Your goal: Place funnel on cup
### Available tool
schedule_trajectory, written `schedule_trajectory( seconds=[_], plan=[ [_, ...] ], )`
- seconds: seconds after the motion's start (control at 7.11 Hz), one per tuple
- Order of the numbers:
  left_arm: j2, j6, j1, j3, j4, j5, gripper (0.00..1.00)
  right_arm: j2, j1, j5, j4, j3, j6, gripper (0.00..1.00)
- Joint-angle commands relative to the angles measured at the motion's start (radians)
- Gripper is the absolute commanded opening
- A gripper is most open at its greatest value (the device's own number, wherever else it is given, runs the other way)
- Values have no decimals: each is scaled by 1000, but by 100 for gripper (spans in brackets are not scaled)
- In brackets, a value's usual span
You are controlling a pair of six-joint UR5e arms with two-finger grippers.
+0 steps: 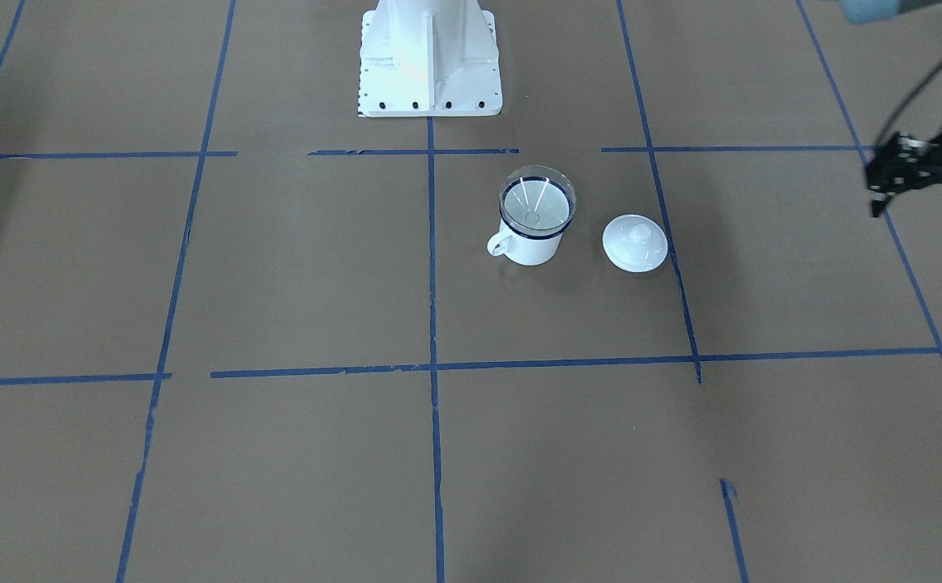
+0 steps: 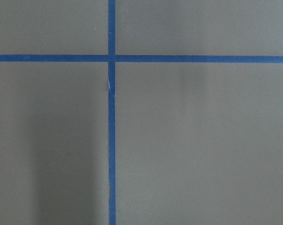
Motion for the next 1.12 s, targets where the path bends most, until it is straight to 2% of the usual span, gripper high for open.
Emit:
schedule_trajectory(
  seconds=[0.0,0.14,0.42,0.56,0.98],
  plan=[
    [111,207,-138,194,-41,-31,100,0,0,0,0,0,0,100],
    [212,209,-139,196,-127,-35,100,0,0,0,0,0,0,100],
    [383,209,-144,195,-207,-281,100,0,0,0,0,0,0,100],
    [391,204,-174,190,-248,-286,100,0,0,0,0,0,0,100],
    [373,198,-181,202,-249,-258,100,0,0,0,0,0,0,100]
  ],
)
